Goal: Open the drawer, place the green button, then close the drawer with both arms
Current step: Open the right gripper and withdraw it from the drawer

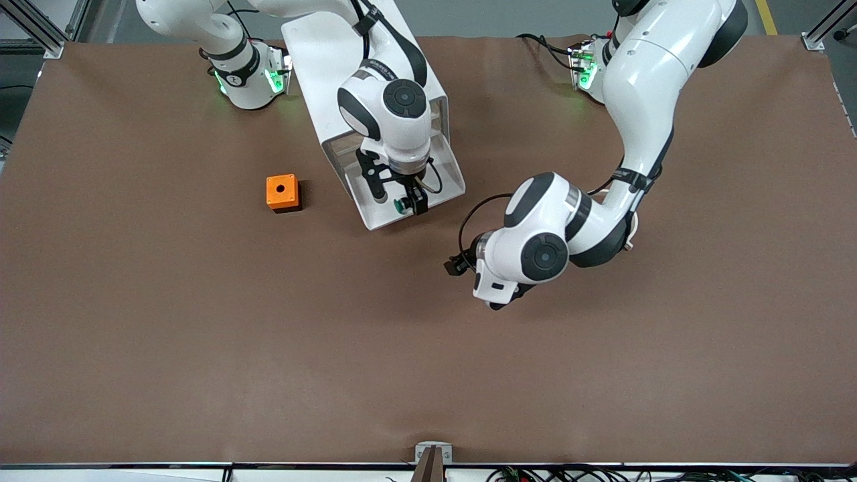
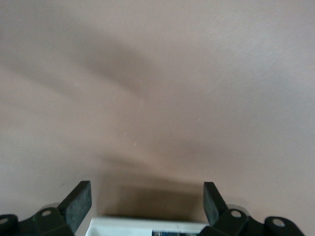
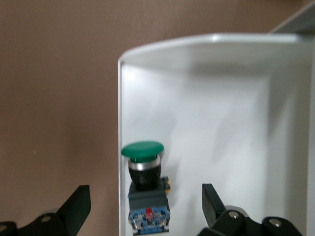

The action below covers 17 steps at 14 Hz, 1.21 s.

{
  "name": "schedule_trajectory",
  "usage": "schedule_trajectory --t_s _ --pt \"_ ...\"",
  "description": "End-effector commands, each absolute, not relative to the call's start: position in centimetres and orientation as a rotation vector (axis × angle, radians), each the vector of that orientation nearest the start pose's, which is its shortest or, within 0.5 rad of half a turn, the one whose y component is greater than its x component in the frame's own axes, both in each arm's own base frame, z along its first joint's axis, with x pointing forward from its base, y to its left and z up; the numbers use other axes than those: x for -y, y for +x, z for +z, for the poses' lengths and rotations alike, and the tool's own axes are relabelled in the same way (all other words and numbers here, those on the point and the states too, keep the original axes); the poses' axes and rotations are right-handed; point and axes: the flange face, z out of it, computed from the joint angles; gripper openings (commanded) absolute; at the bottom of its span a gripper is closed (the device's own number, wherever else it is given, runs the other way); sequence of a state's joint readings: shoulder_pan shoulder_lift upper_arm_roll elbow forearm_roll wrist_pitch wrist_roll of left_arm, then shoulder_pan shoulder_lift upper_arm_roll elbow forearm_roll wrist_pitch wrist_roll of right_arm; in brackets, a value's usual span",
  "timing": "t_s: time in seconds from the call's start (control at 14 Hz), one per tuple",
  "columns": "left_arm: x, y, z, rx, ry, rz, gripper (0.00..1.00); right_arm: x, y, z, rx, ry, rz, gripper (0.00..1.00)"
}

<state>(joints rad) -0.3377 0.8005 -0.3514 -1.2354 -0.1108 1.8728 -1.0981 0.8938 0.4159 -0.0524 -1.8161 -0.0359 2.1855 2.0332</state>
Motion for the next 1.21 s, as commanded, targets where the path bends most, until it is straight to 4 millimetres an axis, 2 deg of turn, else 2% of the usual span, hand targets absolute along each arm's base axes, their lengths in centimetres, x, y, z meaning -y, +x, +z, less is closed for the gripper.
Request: schedule_trajectory --t_s 0.0,0.21,0.43,0.57,0.79,1.14 --pt "44.2 58.5 29.5 0.758 -3.13 0.416 1.0 -44.9 45.3 35.0 -1.75 -2.672 -0.099 1.0" --pt "44.9 57.9 28.7 0.787 -3.116 0.329 1.0 -40.7 49.1 39.1 -1.722 -2.632 -0.109 1.0" --pt "46.0 57.1 28.4 0.771 -3.148 0.271 1.0 -36.4 51.0 41.8 -1.613 -2.729 -0.095 1.0" --pt "46.4 56.0 28.0 0.742 -3.165 0.219 1.0 -32.7 52.7 43.7 -1.522 -2.775 -0.097 1.0" --pt "47.3 54.7 27.1 0.733 -3.153 0.236 1.0 -27.1 54.7 46.3 -1.346 -2.871 -0.09 1.0" --pt "49.9 51.8 26.0 0.77 -3.11 0.268 1.0 -17.4 57.6 49.1 -1.084 -2.965 -0.103 1.0"
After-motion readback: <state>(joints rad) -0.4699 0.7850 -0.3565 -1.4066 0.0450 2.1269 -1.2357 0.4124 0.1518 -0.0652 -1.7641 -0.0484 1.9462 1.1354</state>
